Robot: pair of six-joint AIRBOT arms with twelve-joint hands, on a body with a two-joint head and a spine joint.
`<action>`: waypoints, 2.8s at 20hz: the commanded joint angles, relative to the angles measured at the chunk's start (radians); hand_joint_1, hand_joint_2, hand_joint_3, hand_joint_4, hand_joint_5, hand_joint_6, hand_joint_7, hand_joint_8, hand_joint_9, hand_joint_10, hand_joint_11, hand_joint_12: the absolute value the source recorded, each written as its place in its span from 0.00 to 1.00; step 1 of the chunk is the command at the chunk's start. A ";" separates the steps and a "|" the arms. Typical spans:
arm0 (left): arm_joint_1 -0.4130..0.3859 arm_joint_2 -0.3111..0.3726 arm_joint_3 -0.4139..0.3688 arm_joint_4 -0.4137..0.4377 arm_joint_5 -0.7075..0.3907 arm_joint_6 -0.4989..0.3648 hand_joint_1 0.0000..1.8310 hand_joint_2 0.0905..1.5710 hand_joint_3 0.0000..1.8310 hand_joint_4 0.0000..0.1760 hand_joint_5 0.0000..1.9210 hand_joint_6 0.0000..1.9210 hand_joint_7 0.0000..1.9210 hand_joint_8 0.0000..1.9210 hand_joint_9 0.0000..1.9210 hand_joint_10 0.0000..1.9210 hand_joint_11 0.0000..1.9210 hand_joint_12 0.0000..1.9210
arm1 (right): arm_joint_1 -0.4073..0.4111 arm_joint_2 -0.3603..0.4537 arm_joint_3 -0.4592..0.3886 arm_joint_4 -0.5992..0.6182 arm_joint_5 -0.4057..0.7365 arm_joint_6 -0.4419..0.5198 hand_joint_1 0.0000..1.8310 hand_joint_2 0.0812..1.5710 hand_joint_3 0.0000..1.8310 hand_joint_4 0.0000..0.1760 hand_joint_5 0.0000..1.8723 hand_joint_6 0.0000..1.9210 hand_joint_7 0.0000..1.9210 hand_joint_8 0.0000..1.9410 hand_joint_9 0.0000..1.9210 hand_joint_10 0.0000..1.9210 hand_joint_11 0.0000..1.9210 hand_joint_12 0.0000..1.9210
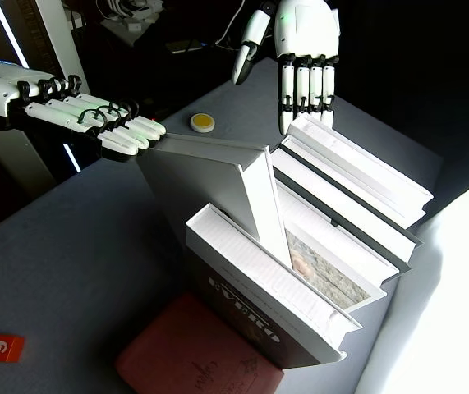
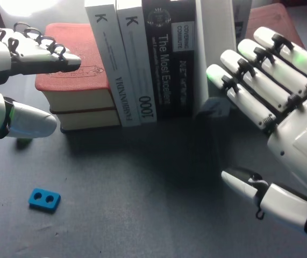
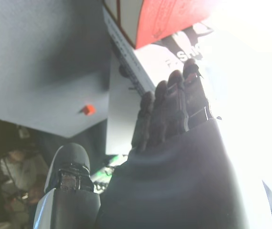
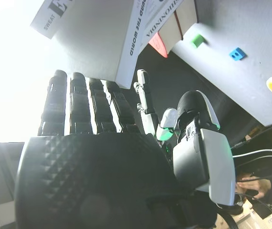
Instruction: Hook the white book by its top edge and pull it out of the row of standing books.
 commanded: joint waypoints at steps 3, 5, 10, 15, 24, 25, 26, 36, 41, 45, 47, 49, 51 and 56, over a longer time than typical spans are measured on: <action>-0.016 -0.002 0.006 -0.032 0.048 -0.004 0.00 0.78 0.00 0.00 0.00 0.00 0.00 0.00 0.00 0.00 0.00 0.00 | -0.019 -0.003 -0.002 -0.023 0.025 -0.009 0.00 0.77 0.00 0.00 0.04 0.01 0.03 0.01 0.02 0.01 0.00 0.00; -0.016 -0.002 0.007 -0.032 0.047 -0.004 0.00 0.78 0.00 0.00 0.00 0.00 0.00 0.00 0.00 0.00 0.00 0.00 | -0.022 -0.004 -0.002 -0.024 0.025 -0.012 0.00 0.77 0.00 0.00 0.05 0.01 0.04 0.01 0.02 0.01 0.00 0.00; -0.017 -0.001 0.009 -0.032 0.043 -0.004 0.00 0.78 0.00 0.00 0.00 0.00 0.00 0.00 0.00 0.00 0.00 0.00 | -0.037 -0.005 -0.003 -0.024 0.025 -0.020 0.00 0.77 0.00 0.00 0.05 0.01 0.04 0.01 0.02 0.01 0.01 0.00; -0.018 -0.001 0.012 -0.032 0.041 -0.004 0.00 0.78 0.00 0.00 0.00 0.00 0.00 0.00 0.00 0.00 0.00 0.00 | -0.076 -0.008 -0.002 -0.024 0.021 -0.034 0.00 0.77 0.00 0.00 0.05 0.00 0.03 0.00 0.01 0.00 0.00 0.00; -0.019 -0.001 0.012 -0.032 0.037 -0.004 0.00 0.78 0.00 0.00 0.00 0.00 0.00 0.00 0.00 0.00 0.00 0.00 | -0.096 -0.038 0.034 -0.023 0.001 -0.047 0.00 0.76 0.00 0.00 0.06 0.00 0.04 0.00 0.03 0.00 0.01 0.00; -0.019 -0.001 0.012 -0.032 0.037 -0.004 0.00 0.78 0.00 0.00 0.00 0.00 0.00 0.00 0.00 0.00 0.00 0.00 | -0.104 -0.045 0.046 -0.023 -0.006 -0.048 0.00 0.76 0.00 0.00 0.06 0.00 0.05 0.00 0.03 0.01 0.01 0.00; -0.019 -0.001 0.012 -0.032 0.037 -0.004 0.00 0.78 0.00 0.00 0.00 0.00 0.00 0.00 0.00 0.00 0.00 0.00 | -0.114 -0.053 0.058 -0.023 -0.008 -0.051 0.00 0.76 0.00 0.00 0.07 0.01 0.06 0.01 0.04 0.01 0.01 0.01; -0.019 -0.001 0.016 -0.032 0.035 -0.004 0.00 0.78 0.00 0.00 0.00 0.00 0.00 0.00 0.00 0.00 0.00 0.00 | -0.150 -0.084 0.084 -0.023 -0.045 -0.056 0.00 0.77 0.00 0.00 0.10 0.00 0.08 0.00 0.06 0.00 0.00 0.10; -0.019 -0.001 0.017 -0.032 0.034 -0.003 0.00 0.78 0.00 0.00 0.01 0.00 0.01 0.00 0.00 0.00 0.00 0.00 | -0.159 -0.093 0.088 -0.023 -0.043 -0.067 0.00 0.77 0.00 0.00 0.08 0.00 0.06 0.00 0.04 0.00 0.00 0.05; -0.019 -0.001 0.017 -0.032 0.034 -0.003 0.00 0.78 0.00 0.00 0.01 0.00 0.01 0.00 0.00 0.00 0.00 0.00 | -0.161 -0.086 0.050 -0.023 -0.015 -0.085 0.00 0.77 0.00 0.00 0.09 0.00 0.08 0.00 0.05 0.00 0.00 0.10; -0.019 -0.001 0.017 -0.032 0.034 -0.003 0.00 0.78 0.00 0.00 0.01 0.00 0.01 0.00 0.00 0.00 0.00 0.00 | -0.161 -0.064 0.014 -0.023 0.006 -0.085 0.00 0.77 0.00 0.00 0.10 0.00 0.08 0.00 0.06 0.00 0.00 0.11; -0.019 -0.001 0.017 -0.032 0.034 -0.003 0.00 0.78 0.00 0.00 0.00 0.00 0.01 0.00 0.00 0.00 0.00 0.00 | -0.159 -0.041 -0.023 -0.023 0.029 -0.083 0.00 0.76 0.00 0.00 0.08 0.00 0.07 0.00 0.05 0.00 0.00 0.08; -0.019 -0.001 0.016 -0.032 0.032 -0.003 0.00 0.78 0.00 0.00 0.00 0.00 0.00 0.00 0.00 0.00 0.00 0.00 | -0.154 -0.014 -0.061 -0.023 0.045 -0.074 0.00 0.76 0.00 0.00 0.07 0.00 0.06 0.00 0.04 0.00 0.00 0.06; -0.019 -0.001 0.018 -0.032 0.032 -0.001 0.00 0.78 0.00 0.00 0.00 0.00 0.00 0.00 0.00 0.00 0.00 0.00 | -0.127 0.040 -0.116 -0.029 0.085 -0.041 0.00 0.77 0.00 0.00 0.08 0.00 0.07 0.00 0.05 0.00 0.00 0.06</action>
